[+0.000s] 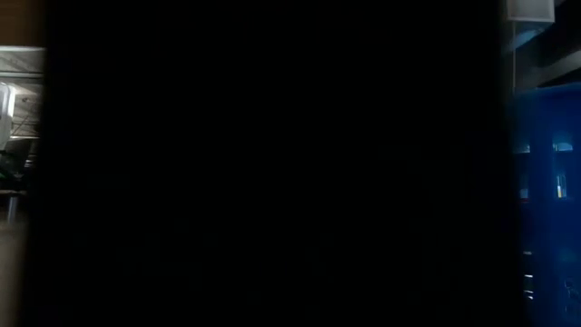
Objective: Stack baskets on shelf by color
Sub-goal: Stack the bottom orange bin on top of the other orange bin on the shelf
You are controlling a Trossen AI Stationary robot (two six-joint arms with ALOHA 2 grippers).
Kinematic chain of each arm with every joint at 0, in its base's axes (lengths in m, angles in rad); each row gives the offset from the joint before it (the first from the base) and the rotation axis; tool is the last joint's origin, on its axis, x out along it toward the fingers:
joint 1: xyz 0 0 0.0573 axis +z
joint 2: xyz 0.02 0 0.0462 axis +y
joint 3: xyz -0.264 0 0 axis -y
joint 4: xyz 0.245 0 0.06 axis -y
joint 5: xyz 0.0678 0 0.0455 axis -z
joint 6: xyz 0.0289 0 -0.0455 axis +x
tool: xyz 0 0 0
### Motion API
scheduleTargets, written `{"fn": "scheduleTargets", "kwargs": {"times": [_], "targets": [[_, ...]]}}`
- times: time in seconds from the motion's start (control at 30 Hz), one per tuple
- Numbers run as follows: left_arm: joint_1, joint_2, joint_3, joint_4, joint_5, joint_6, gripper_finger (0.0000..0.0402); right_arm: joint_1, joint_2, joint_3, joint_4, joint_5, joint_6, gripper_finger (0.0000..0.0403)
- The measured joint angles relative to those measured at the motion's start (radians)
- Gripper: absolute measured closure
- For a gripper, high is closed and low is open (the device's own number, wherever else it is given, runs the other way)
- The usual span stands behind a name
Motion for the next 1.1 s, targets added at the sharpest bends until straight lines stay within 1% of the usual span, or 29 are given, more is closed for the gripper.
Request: {"fn": "scheduleTargets", "kwargs": {"times": [0.17, 0.33, 0.43, 0.5, 0.73, 0.8, 0.93, 1.1], "targets": [[0.075, 0.090, 0.000, 0.127, 0.000, 0.156, 0.0319, -0.034, 0.086, 0.110, 0.013, 0.017, -0.114, 0.0402], [0.172, 0.170, 0.000, 0.214, 0.016, 0.288, 0.0319, -0.036, 0.139, 0.177, 0.013, 0.011, -0.200, 0.0403], [0.223, 0.201, 0.000, 0.241, 0.059, 0.338, 0.0319, -0.036, 0.146, 0.193, 0.014, -0.017, -0.231, 0.0403], [0.252, 0.219, 0.000, 0.261, 0.097, 0.367, 0.0319, -0.036, 0.146, 0.194, 0.018, -0.016, -0.239, 0.0402], [0.328, 0.244, 0.000, 0.271, 0.219, 0.373, 0.0319, -0.037, 0.144, 0.194, 0.018, -0.016, -0.243, 0.0402], [0.347, 0.257, 0.003, 0.301, 0.258, 0.372, 0.0319, -0.037, 0.144, 0.194, 0.018, -0.017, -0.243, 0.0402], [0.368, 0.262, 0.001, 0.340, 0.268, 0.399, 0.0319, -0.037, 0.144, 0.192, 0.017, -0.012, -0.240, 0.0402], [0.384, 0.277, 0.000, 0.327, 0.267, 0.415, 0.0319, -0.041, 0.143, 0.191, 0.018, -0.016, -0.239, 0.0402]]}}
